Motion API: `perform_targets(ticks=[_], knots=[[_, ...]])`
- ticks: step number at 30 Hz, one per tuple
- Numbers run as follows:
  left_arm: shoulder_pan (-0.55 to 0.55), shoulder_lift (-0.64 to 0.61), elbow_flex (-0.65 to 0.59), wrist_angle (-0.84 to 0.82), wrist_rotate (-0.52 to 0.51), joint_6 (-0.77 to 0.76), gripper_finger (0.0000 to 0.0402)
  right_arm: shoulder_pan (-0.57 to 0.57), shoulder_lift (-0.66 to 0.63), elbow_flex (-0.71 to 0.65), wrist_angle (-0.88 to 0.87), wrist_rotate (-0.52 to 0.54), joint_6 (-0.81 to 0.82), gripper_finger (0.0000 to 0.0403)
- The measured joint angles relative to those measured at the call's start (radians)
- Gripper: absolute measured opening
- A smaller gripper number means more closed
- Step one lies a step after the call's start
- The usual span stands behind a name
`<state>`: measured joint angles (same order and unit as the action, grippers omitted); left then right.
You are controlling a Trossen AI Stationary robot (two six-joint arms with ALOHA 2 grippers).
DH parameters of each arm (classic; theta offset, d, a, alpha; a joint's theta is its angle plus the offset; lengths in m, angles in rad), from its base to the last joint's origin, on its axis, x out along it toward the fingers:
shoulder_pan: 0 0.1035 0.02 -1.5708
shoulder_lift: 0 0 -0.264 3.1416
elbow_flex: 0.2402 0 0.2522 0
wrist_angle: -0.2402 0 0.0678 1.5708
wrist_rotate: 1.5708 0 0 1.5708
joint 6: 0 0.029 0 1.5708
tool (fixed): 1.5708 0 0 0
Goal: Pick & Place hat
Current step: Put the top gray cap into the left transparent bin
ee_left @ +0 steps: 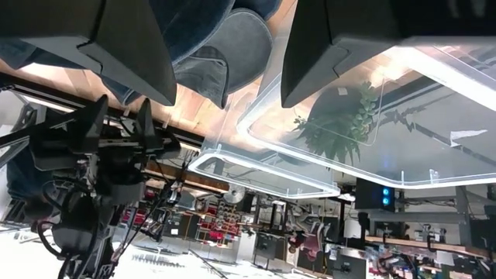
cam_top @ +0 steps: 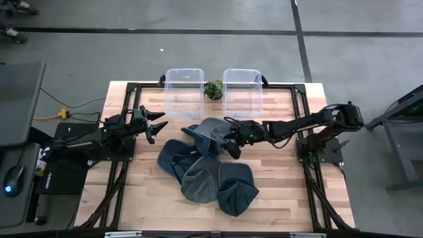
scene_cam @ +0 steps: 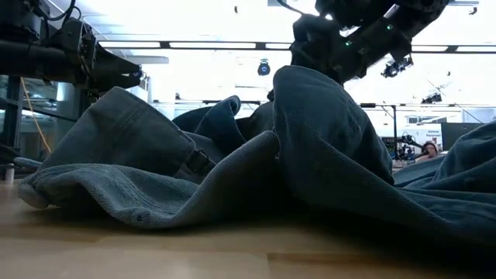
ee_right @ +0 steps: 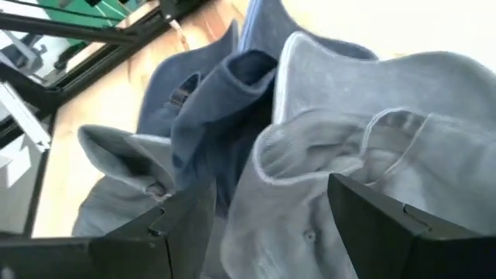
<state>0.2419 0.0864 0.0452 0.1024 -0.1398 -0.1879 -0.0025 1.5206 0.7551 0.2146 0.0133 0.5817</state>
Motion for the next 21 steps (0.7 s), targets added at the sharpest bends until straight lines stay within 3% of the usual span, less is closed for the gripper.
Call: perform_targets(ticks=[21], knots=[[0.000, 0.000, 0.000, -0.001, 0.000, 0.000, 0.0232, -0.004, 0.131, -0.001, 0.186, -0.044, -0.002, 0.0243]])
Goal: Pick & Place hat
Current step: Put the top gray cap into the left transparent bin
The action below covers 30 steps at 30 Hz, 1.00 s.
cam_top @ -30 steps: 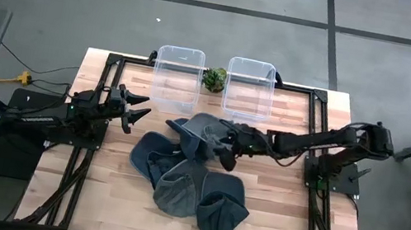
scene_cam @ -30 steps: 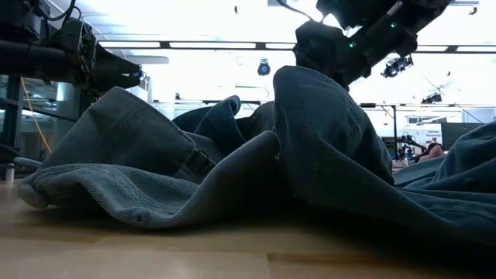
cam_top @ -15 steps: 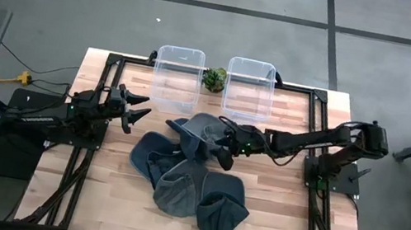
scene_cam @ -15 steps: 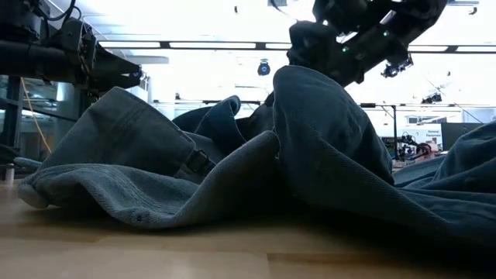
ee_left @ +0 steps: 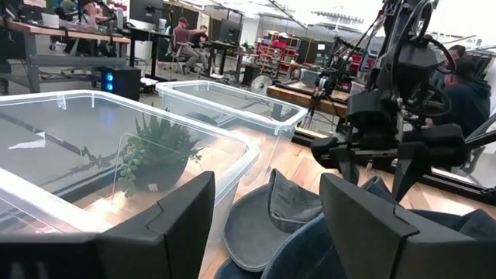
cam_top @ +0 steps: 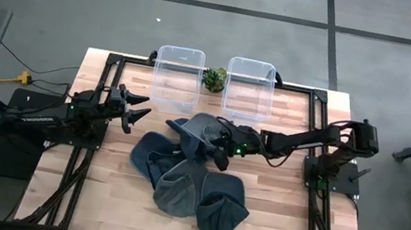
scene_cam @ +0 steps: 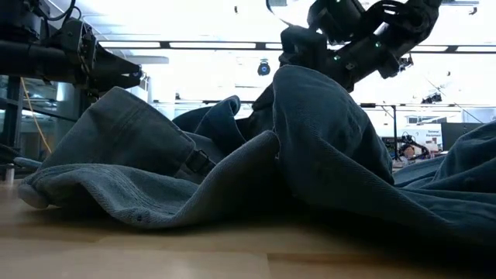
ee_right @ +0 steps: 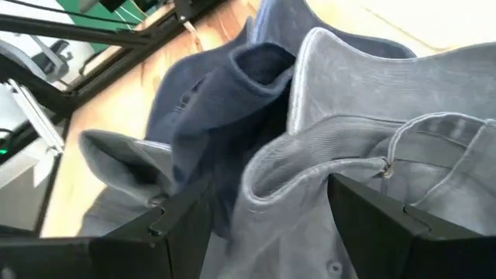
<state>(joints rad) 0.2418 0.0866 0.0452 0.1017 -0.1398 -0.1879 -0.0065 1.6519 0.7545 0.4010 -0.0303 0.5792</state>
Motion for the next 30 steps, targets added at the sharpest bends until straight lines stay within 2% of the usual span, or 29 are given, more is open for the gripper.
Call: perform_targets(ticks=[12, 21, 30], knots=[[0.000, 0.000, 0.000, 0.000, 0.000, 0.000, 0.0232, -0.005, 0.014, 0.000, 0.016, 0.058, -0.107, 0.0243], [0.000, 0.000, 0.000, 0.000, 0.000, 0.000, 0.0232, 0.034, 0.014, 0.015, 0.031, 0.093, -0.194, 0.0243], [0.000, 0.000, 0.000, 0.000, 0.000, 0.000, 0.0232, 0.040, 0.054, 0.017, 0.046, 0.130, -0.222, 0.0243]])
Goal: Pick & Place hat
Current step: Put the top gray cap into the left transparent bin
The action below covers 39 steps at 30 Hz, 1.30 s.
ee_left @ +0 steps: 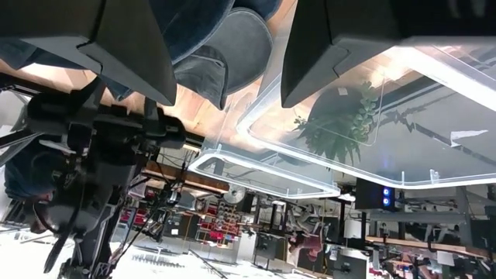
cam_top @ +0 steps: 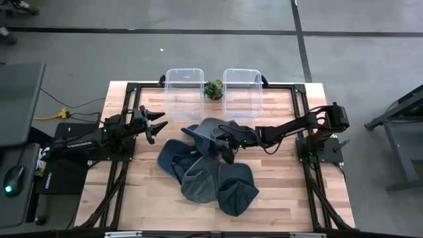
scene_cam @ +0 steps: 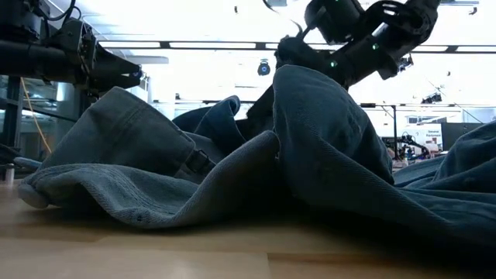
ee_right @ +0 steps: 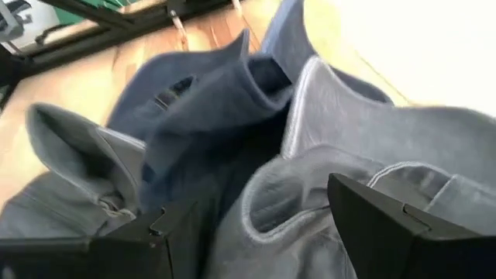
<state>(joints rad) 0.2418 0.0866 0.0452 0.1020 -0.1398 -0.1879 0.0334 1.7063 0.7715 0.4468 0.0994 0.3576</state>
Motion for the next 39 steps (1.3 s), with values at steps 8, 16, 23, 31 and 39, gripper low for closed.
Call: perform_targets(ticks=[8, 16, 23, 31, 39], knots=[[0.000, 0.000, 0.000, 0.000, 0.000, 0.000, 0.0232, -0.001, 0.049, 0.000, 0.066, 0.004, -0.001, 0.0242], [0.000, 0.000, 0.000, 0.000, 0.000, 0.000, 0.0232, -0.001, 0.049, 0.000, 0.068, 0.009, -0.023, 0.0170], [0.000, 0.000, 0.000, 0.000, 0.000, 0.000, 0.0232, -0.001, 0.049, 0.000, 0.067, -0.006, -0.051, 0.0047], [0.000, 0.000, 0.000, 0.000, 0.000, 0.000, 0.0232, -0.007, 0.049, 0.000, 0.067, -0.039, -0.081, 0.0011], [0.000, 0.000, 0.000, 0.000, 0.000, 0.000, 0.0232, 0.003, 0.005, 0.000, 0.019, 0.073, -0.131, 0.0007]])
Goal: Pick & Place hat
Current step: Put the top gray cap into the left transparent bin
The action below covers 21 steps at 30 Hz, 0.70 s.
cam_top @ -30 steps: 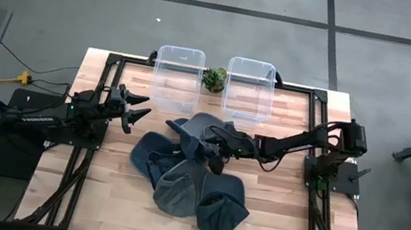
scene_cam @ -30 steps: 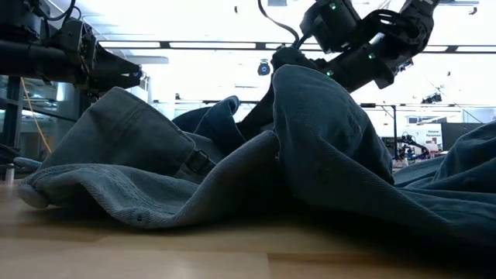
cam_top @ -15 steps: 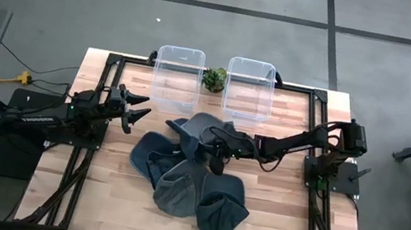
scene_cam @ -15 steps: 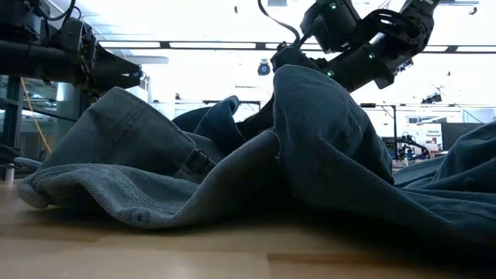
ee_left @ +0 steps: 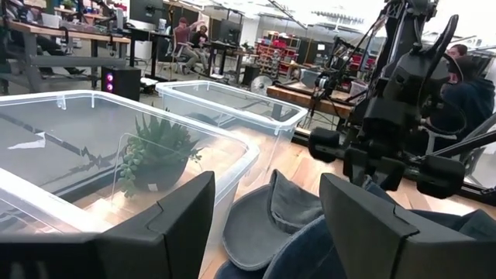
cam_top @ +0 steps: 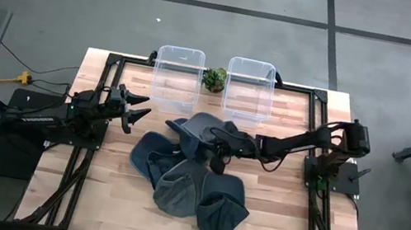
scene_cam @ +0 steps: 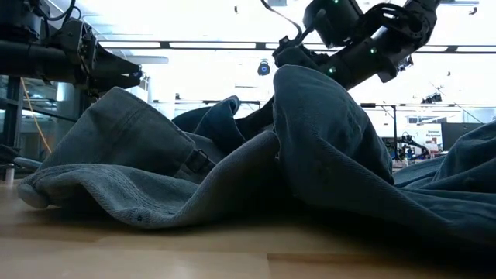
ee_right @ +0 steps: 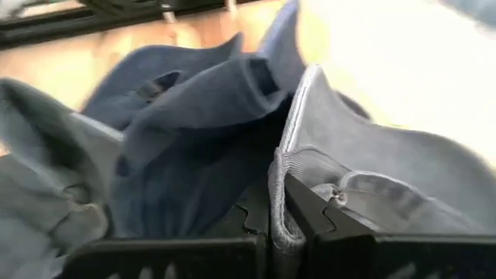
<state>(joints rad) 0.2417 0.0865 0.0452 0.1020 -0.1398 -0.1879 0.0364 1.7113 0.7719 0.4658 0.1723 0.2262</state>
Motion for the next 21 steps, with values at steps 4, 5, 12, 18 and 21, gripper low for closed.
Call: perform_targets(ticks=[4, 5, 12, 18, 21], knots=[[0.000, 0.000, 0.000, 0.000, 0.000, 0.000, 0.0232, 0.019, -0.051, 0.000, -0.076, 0.087, -0.030, 0.0007], [0.000, 0.000, 0.000, 0.000, 0.000, 0.000, 0.0232, 0.024, -0.067, 0.000, -0.097, 0.101, -0.035, 0.0007], [0.000, 0.000, 0.000, 0.000, 0.000, 0.000, 0.0232, 0.055, -0.189, 0.000, -0.231, 0.140, -0.052, 0.0007], [0.000, 0.000, 0.000, 0.000, 0.000, 0.000, 0.0232, 0.071, -0.274, 0.000, -0.300, 0.144, -0.071, 0.0007], [0.000, 0.000, 0.000, 0.000, 0.000, 0.000, 0.0232, 0.071, -0.307, 0.000, -0.332, 0.155, -0.079, 0.0007]])
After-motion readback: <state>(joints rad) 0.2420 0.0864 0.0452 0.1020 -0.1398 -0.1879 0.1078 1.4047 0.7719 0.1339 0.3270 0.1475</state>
